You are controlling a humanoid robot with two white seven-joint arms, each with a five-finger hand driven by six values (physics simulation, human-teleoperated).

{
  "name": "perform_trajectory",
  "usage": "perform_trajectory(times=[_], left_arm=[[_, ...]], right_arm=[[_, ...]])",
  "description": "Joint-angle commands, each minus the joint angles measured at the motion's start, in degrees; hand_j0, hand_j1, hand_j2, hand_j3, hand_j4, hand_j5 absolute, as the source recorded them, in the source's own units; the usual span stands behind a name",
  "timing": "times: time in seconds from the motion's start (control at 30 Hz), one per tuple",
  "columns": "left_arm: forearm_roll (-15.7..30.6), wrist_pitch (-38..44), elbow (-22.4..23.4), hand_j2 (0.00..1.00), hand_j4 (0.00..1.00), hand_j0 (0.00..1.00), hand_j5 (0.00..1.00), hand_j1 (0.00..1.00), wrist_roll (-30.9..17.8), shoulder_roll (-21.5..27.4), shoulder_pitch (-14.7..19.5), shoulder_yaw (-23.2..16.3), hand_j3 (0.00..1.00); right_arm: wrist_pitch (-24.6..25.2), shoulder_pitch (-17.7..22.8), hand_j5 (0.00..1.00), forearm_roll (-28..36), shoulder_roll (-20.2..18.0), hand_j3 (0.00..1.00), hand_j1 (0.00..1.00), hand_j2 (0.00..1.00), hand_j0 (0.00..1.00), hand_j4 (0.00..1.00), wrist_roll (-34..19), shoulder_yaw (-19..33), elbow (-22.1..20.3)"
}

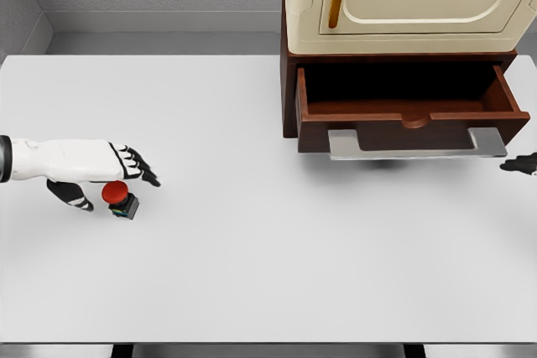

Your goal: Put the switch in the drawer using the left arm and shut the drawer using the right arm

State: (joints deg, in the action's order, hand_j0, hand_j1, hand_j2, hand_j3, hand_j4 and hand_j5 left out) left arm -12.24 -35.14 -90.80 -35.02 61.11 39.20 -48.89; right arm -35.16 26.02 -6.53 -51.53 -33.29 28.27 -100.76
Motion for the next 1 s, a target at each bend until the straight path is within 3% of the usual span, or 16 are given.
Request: perform_trajectory(times=[0.0, 0.13, 0.17, 0.2, 0.27, 0.47, 0.53, 0.7, 0.73, 0.77, 0.8, 0.97], left_arm=[[0.3, 0.1, -0.1, 0.86, 0.86, 0.86, 0.86, 0.86, 0.0, 0.1, 0.0, 0.0, 0.86], [0.3, 0.1, -1.7, 0.86, 0.86, 0.86, 0.86, 0.86, 0.0, 0.7, -0.1, -1.0, 0.86], [0.3, 0.1, -1.8, 0.86, 0.86, 0.86, 0.86, 0.86, 0.0, 0.7, -0.1, -1.3, 0.86], [0.3, 0.1, -1.8, 0.86, 0.86, 0.86, 0.86, 0.86, 0.0, 0.7, -0.1, -1.3, 0.86], [0.3, 0.1, -1.8, 0.86, 0.86, 0.86, 0.86, 0.86, 0.0, 0.7, -0.1, -1.4, 0.86], [0.2, 0.1, -1.7, 0.77, 0.77, 0.77, 0.77, 0.77, 0.0, 0.7, -0.2, -1.4, 0.77], [0.2, 0.1, -1.7, 0.75, 0.75, 0.75, 0.75, 0.75, 0.0, 0.7, -0.1, -1.4, 0.75], [-0.6, 0.1, -1.4, 0.75, 0.75, 0.75, 0.75, 0.75, 0.0, 0.6, -0.1, -1.3, 0.75], [-0.7, 0.1, -1.4, 0.75, 0.75, 0.75, 0.75, 0.75, 0.0, 0.6, -0.1, -1.3, 0.75], [-0.9, 0.1, -1.3, 0.74, 0.74, 0.74, 0.74, 0.74, 0.0, 0.6, -0.1, -1.3, 0.74], [-1.3, 0.1, -1.3, 0.74, 0.74, 0.74, 0.74, 0.74, 0.0, 0.5, -0.1, -1.3, 0.74], [-1.3, 0.1, -1.3, 0.65, 0.65, 0.65, 0.65, 0.65, 0.0, 0.5, -0.1, -1.3, 0.65]], right_arm=[[0.2, 0.0, 1.0, 0.5, 0.6, 1.0, 1.0, 1.0, 1.0, 1.0, 0.0, 0.0, 0.0], [0.2, 0.5, 1.0, 0.3, 0.8, 1.0, 1.0, 1.0, 1.0, 1.0, -1.7, 0.0, 0.3], [0.2, 0.6, 1.0, 0.3, 1.2, 1.0, 1.0, 1.0, 1.0, 1.0, -1.3, 0.0, 0.9], [0.2, 0.9, 1.0, 0.3, 1.9, 1.0, 1.0, 1.0, 1.0, 1.0, 3.2, -0.1, 1.9], [0.2, 1.3, 1.0, -0.9, 1.9, 1.0, 1.0, 1.0, 1.0, 1.0, 3.5, 0.0, 1.7], [0.2, 2.2, 1.0, -1.0, 0.6, 1.0, 1.0, 1.0, 1.0, 1.0, 2.8, -0.5, 0.0], [0.2, 1.8, 1.0, -1.0, -2.4, 1.0, 1.0, 1.0, 1.0, 1.0, 0.2, -1.0, 0.0], [0.2, 1.5, 0.99, -1.0, -2.6, 0.99, 0.99, 0.99, 0.99, 0.99, -0.8, -2.9, -0.1], [0.2, 1.2, 0.91, -1.0, -2.6, 0.91, 0.91, 0.91, 0.91, 0.91, -0.8, -3.0, -0.1], [0.2, 0.9, 0.76, -1.0, -2.6, 0.76, 0.76, 0.76, 0.76, 0.76, -0.8, -3.0, -0.1], [0.2, 0.8, 0.7, -1.0, -2.6, 0.7, 0.7, 0.7, 0.7, 0.7, -0.9, -3.0, -0.1], [0.2, -2.0, 0.57, -0.9, -4.4, 0.57, 0.57, 0.57, 0.57, 0.57, -1.7, -3.1, -0.1]])
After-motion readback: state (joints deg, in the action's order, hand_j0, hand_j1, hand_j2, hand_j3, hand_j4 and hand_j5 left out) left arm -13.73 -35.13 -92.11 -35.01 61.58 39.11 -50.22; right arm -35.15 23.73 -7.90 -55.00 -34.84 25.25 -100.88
